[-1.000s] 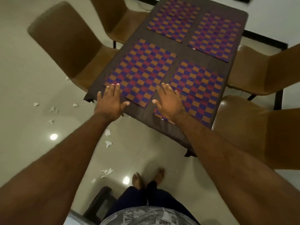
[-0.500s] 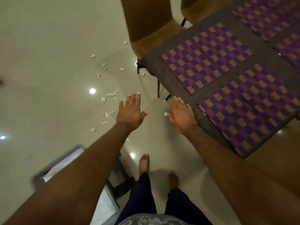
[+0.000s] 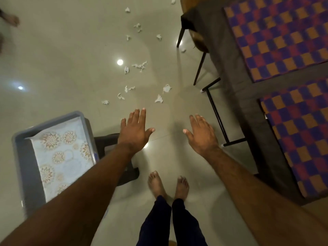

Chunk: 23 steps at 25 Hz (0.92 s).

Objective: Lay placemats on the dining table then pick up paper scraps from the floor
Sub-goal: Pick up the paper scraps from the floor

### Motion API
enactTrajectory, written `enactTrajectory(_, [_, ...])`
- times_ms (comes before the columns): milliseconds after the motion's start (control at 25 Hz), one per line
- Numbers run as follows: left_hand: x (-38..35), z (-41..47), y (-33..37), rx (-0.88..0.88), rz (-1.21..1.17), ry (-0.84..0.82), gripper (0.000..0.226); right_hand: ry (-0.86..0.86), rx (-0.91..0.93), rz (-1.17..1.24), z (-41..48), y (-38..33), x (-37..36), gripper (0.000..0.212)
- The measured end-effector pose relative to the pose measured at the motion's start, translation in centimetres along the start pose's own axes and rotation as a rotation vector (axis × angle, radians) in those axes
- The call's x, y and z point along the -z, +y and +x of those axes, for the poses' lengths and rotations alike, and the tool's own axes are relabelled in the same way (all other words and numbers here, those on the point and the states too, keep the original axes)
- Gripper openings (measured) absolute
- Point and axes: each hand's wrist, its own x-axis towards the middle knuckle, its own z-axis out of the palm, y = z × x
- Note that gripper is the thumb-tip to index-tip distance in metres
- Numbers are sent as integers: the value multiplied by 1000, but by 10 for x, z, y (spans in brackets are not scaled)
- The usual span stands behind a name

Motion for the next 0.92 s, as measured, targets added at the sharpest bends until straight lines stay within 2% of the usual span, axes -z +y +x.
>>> enactTrajectory(240, [-67, 35, 6, -9, -49, 95, 81, 98, 1, -21, 31, -7, -64, 62])
enactTrajectory(400, [-116, 42, 14, -57, -58, 79, 81, 78, -12, -3, 22, -1, -111, 62])
enactTrajectory(560, [-169, 39, 23, -106, -63, 2, 79, 22, -76, -10, -3, 28, -164, 62])
enactTrajectory(800, [-274, 53, 50, -278, 22, -139, 77, -68, -182, -42, -36, 78, -270, 61])
enactTrajectory(920, [-329, 68, 59, -344, 73, -151, 77, -46, -217, -60, -42, 122, -328, 61])
